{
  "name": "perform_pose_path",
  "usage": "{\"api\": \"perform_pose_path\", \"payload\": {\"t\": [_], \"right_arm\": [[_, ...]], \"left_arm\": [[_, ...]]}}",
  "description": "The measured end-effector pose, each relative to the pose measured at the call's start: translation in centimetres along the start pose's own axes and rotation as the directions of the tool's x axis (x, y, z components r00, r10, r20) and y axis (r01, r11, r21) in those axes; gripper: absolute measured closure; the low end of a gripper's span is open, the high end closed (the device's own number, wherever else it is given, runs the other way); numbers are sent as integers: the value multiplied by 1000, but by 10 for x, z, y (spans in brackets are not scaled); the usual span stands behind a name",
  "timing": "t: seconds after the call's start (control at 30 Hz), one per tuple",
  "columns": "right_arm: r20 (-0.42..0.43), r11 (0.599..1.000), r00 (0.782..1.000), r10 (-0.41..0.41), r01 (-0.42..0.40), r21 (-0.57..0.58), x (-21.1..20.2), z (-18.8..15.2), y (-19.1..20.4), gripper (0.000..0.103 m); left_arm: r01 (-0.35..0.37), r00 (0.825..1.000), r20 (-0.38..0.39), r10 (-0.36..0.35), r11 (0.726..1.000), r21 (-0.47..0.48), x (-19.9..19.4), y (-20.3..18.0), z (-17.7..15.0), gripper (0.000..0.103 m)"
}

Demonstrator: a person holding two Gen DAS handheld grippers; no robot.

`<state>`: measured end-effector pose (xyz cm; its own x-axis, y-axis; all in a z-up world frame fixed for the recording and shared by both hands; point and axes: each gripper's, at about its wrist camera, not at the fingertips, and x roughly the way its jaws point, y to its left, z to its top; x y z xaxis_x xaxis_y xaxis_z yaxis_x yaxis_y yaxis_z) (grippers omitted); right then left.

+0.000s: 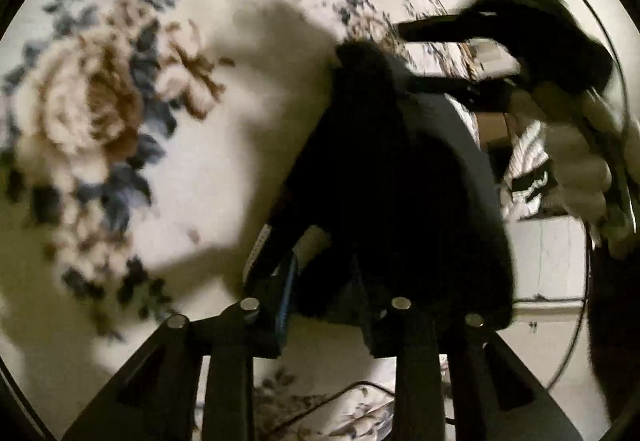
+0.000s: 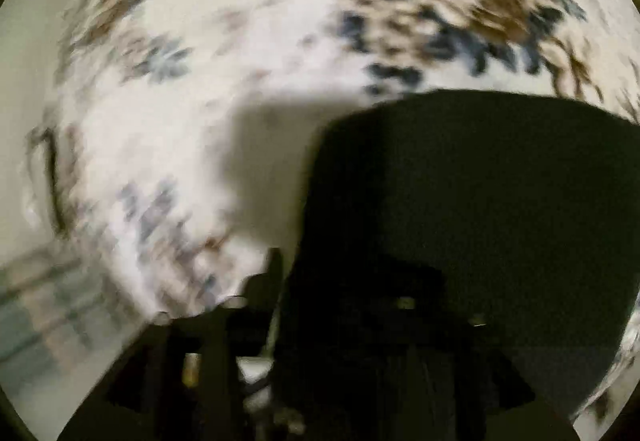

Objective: Fold small clothes

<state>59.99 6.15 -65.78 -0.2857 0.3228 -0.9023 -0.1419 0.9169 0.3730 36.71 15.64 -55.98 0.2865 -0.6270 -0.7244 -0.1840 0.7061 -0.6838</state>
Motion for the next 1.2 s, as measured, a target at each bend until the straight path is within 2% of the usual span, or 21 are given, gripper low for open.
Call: {"api": "perform_pose_path", "payload": {"t": [0.07,0.1,0.17,0.2,0.27,0.3,0.37,0.43,0.5,0.53,0.6,0.67,0.73,0.8,0.87,0.9,0.93,0.97,1.03,1.1,1.2], "right_arm": [[83,997,994,65,-61,-44,-42,-22,-5,20],[141,995,986,91,-84,-57,-67,-36,-13,20],[257,993,959,119,-116,-28,-111,-67,-43,20],[313,993,944,105,-116,17,-128,-85,-66,20],[384,986,921,66,-119,115,-146,-124,-117,20],[396,973,917,44,-129,191,-146,-149,-150,20],[388,942,918,78,-195,272,-131,-178,-191,20],[359,883,916,177,-309,354,-96,-210,-230,20],[346,854,907,239,-366,370,-67,-226,-244,20],[342,841,898,278,-400,365,-52,-232,-246,20],[336,830,878,341,-449,330,-25,-238,-241,20],[341,843,879,333,-440,310,-8,-238,-237,18],[333,858,889,313,-415,304,7,-233,-235,13],[309,838,885,349,-442,318,20,-226,-239,6],[282,840,887,365,-445,310,16,-222,-242,6],[286,855,890,357,-434,285,4,-222,-244,5],[303,860,886,352,-434,270,-6,-223,-246,4],[325,860,877,354,-442,255,-17,-225,-251,4],[362,848,852,377,-475,234,-37,-228,-264,2],[390,851,847,361,-471,234,-49,-226,-277,0],[387,859,861,332,-445,253,-49,-214,-293,0]], "left_arm": [[-28,999,46,28,1000,-7,-21,-16,-4,74],[-42,997,70,42,999,-8,-32,-28,-6,69],[-27,993,113,27,1000,-3,-47,-47,-4,66],[-16,991,136,14,1000,15,-53,-67,-3,62],[25,990,139,-32,998,55,-52,-94,0,61],[41,991,123,-51,996,79,-45,-109,2,60],[33,994,101,-46,992,121,-23,-129,13,60],[-19,997,79,8,989,146,11,-135,18,60],[-90,995,54,84,987,132,41,-124,25,60],[-139,990,30,136,983,117,57,-111,28,61],[-145,989,-8,146,986,77,77,-91,30,61],[-124,992,-3,125,991,57,81,-74,26,61],[-121,993,11,120,991,63,76,-71,24,61],[-113,994,9,113,993,32,69,-72,21,62],[-89,996,12,89,996,-18,59,-76,20,62],[-71,997,35,73,996,-44,45,-83,14,60],[-57,996,59,61,996,-63,37,-91,8,48],[-11,995,102,21,995,-98,20,-96,-6,41],[66,984,171,-38,985,-160,10,-100,-28,24],[138,972,222,-82,959,-249,3,-94,-60,23],[203,959,263,-107,905,-374,21,-73,-95,23]]}}
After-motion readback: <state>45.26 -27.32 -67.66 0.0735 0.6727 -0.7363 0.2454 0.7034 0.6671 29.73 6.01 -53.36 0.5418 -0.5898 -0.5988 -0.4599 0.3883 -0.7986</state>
